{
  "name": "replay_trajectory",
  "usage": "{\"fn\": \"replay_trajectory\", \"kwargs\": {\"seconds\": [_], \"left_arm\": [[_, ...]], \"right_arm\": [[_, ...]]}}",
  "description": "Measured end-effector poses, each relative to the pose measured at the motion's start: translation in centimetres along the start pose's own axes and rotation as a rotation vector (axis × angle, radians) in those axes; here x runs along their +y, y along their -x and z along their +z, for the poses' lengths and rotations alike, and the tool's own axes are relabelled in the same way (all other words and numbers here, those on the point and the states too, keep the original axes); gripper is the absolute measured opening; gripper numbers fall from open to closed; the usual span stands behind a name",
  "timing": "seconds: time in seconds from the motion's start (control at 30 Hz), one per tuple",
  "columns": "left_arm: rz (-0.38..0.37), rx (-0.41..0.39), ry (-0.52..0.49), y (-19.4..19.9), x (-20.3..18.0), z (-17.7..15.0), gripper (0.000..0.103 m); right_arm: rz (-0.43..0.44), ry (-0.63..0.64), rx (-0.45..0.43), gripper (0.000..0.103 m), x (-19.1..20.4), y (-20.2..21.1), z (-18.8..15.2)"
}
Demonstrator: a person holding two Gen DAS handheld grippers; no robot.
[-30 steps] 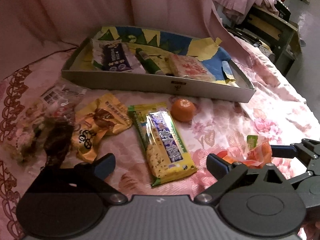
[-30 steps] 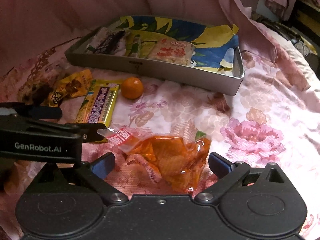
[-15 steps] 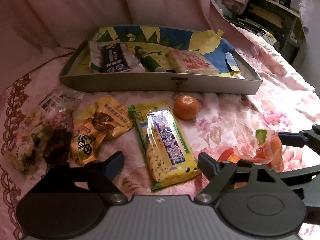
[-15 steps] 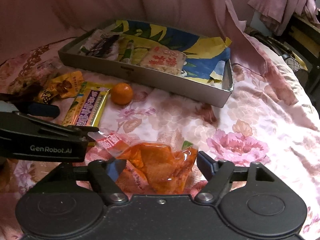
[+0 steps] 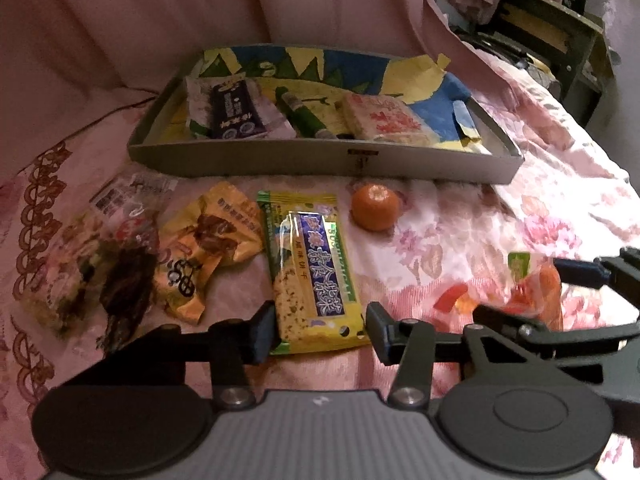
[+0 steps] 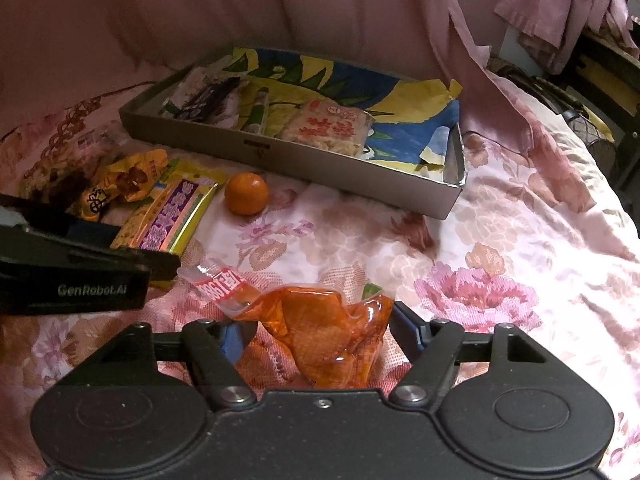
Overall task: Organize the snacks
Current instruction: 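Close the right tool on the orange jelly bag while the left tool grasps the yellow wafer bar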
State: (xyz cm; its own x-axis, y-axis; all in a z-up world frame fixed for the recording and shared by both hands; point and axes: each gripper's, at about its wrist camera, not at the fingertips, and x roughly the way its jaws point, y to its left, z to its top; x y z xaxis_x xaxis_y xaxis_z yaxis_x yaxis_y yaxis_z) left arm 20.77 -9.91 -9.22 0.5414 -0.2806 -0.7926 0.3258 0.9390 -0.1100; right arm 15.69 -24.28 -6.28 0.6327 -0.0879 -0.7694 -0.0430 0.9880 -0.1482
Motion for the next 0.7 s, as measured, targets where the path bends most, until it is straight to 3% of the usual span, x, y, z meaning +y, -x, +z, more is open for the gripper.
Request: {"fn": "replay_trajectory", "kwargs": {"seconds": [0.23, 0.37, 0.5, 0.7], "left_arm": [[0.007, 0.072, 0.011, 2.0, 0.6, -1.5, 0.054], [-0.013, 0.086, 0.072, 2.0, 1.1, -1.5, 0.072], [0.019, 0.061, 0.058, 1.8, 1.0, -1.2, 0.08], [0.028, 0.054, 0.045, 1.0, 1.3, -0.4, 0.079]], "right_arm": [[0.052, 0.046, 0.01, 0.073, 0.7, 1.4, -0.6], [0.054, 0.068, 0.013, 0.073, 1.2, 1.2, -0.6], [0.056, 0.055, 0.02, 0.073, 1.0, 0.8, -0.5], [0.051, 0.067, 0.021, 0.074, 1.1, 0.5, -0.3]]}}
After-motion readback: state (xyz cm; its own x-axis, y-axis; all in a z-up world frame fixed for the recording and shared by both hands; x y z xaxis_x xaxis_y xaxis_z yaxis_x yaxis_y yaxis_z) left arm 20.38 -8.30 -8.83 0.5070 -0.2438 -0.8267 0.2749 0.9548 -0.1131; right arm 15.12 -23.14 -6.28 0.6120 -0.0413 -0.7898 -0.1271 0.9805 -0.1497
